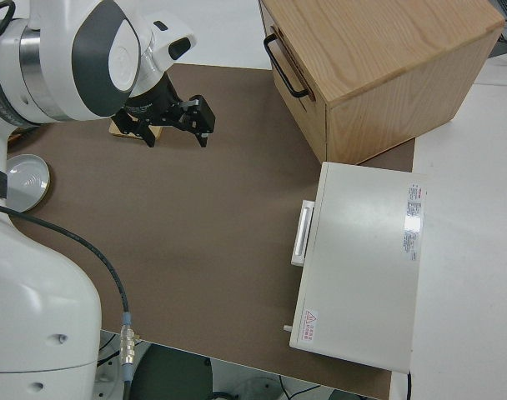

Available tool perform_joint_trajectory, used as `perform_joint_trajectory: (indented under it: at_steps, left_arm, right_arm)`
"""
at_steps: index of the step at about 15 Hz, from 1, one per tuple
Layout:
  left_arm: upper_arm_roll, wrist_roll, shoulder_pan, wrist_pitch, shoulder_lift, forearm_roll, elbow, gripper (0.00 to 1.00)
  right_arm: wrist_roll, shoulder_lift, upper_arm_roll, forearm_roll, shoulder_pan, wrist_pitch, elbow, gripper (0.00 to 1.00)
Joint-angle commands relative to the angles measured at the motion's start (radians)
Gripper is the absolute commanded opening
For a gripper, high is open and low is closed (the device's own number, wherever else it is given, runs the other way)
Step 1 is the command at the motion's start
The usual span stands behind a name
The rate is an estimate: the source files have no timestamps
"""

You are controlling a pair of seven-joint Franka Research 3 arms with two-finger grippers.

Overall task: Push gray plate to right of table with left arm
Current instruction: 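Push the gray plate with the left gripper toward the toaster oven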

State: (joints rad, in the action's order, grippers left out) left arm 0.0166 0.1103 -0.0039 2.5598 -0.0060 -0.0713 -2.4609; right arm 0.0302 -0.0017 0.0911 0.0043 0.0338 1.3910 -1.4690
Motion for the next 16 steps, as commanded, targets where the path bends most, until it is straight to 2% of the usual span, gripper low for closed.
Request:
perform_joint_trajectory:
  at_steps: [1, 7, 16]
  left_arm:
    - [0.008, -0.081, -0.092, 0.017, 0.018, -0.028, -0.012, 0.00]
    - [0.008, -0.219, -0.217, 0.020, 0.047, -0.028, 0.011, 0.00]
    - [0.006, -0.490, -0.435, 0.023, 0.139, -0.028, 0.102, 0.00]
  right_arm:
    - [-0.003, -0.008, 0.006, 0.010, -0.011, -0.012, 0.001, 0.983]
    - [-0.003, -0.008, 0.006, 0.008, -0.011, -0.012, 0.001, 0.983]
    - [-0.003, -0.008, 0.004, 0.008, -0.011, -0.012, -0.001, 0.983]
